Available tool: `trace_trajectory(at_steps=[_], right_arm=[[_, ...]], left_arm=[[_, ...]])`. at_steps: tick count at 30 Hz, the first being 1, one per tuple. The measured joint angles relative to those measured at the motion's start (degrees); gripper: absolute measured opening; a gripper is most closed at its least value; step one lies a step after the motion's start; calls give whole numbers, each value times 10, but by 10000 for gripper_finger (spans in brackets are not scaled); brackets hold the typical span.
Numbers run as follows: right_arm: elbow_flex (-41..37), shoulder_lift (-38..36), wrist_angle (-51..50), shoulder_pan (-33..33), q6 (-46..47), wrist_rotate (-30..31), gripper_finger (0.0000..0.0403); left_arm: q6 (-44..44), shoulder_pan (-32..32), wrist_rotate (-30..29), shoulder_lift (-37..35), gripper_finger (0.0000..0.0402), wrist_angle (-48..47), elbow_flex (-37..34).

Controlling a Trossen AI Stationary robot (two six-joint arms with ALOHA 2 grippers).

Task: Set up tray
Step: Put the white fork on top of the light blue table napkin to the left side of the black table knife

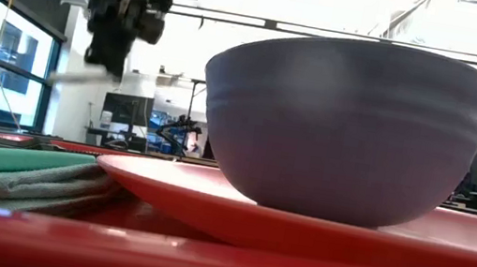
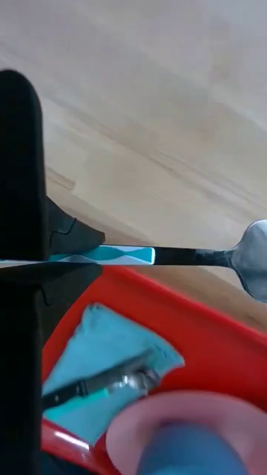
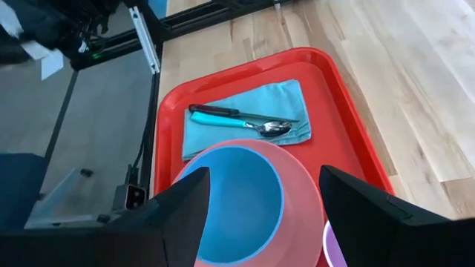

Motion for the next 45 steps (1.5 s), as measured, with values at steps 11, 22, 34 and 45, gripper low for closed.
trace_trajectory(at_steps=[11, 22, 34, 45], right_arm=[[0, 0, -12, 0, -32, -6, 236], [0, 0, -12, 0, -52, -21, 236], [0, 0, -13, 0, -87, -65, 236], [0, 0, -10, 0, -118, -88, 236]], left_arm=[[-171, -139, -159, -127, 22, -190, 228], [-543, -445, -284, -122, 22, -308, 254], [-874, -728, -270, 38, 22, -255, 248], [-907, -706, -311, 184, 22, -134, 248]])
